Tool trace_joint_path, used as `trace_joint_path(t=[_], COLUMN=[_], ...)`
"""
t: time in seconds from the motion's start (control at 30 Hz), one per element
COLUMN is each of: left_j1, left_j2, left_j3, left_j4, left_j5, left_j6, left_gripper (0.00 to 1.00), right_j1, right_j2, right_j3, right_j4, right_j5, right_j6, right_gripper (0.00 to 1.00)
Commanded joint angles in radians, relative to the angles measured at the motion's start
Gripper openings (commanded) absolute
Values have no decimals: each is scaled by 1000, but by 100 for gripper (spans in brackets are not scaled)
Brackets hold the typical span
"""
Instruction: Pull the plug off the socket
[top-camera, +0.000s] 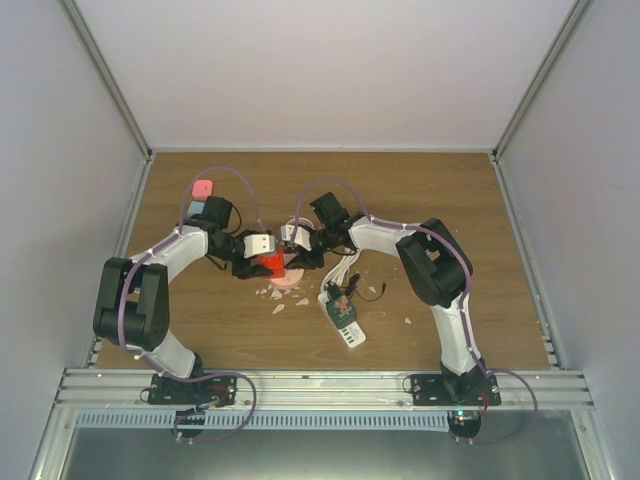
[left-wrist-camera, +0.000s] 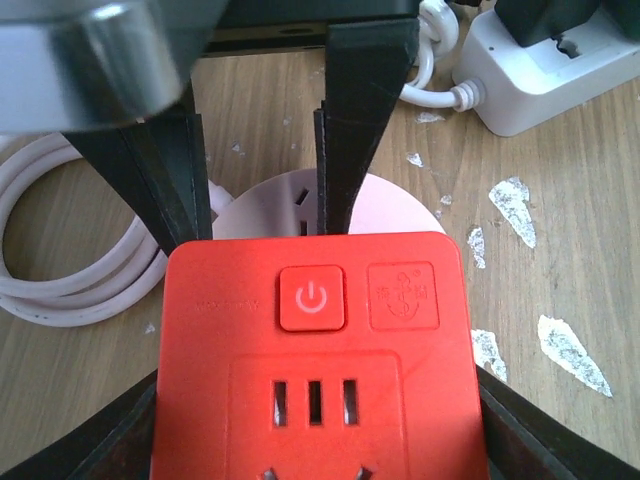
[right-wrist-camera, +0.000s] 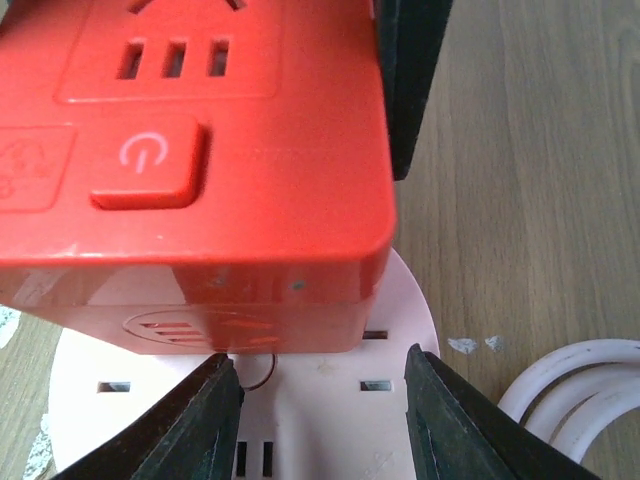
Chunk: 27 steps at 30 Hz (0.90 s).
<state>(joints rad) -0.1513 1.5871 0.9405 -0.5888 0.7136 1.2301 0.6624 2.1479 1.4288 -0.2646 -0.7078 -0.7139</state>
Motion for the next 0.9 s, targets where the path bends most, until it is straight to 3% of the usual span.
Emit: trace_joint_path(t=[0.0,0.2,0.87], left_j1=[-7,-6,51], left_j2=[1,57,-29], left_j3=[128,212,144], left_j4=[-21,-108,-150], left_j5=[124,147,79], left_j6=[-45,-86,62], left_gripper=[34,36,35], right_j1=[-1,2,-27], right_j2=[93,96,-9], right_j3=[-40,-44,-48], right_j4=[-86,-89,-44], right_j5=[161,166,33], right_j6=[-31,-38,57], right_gripper=[46,46,51])
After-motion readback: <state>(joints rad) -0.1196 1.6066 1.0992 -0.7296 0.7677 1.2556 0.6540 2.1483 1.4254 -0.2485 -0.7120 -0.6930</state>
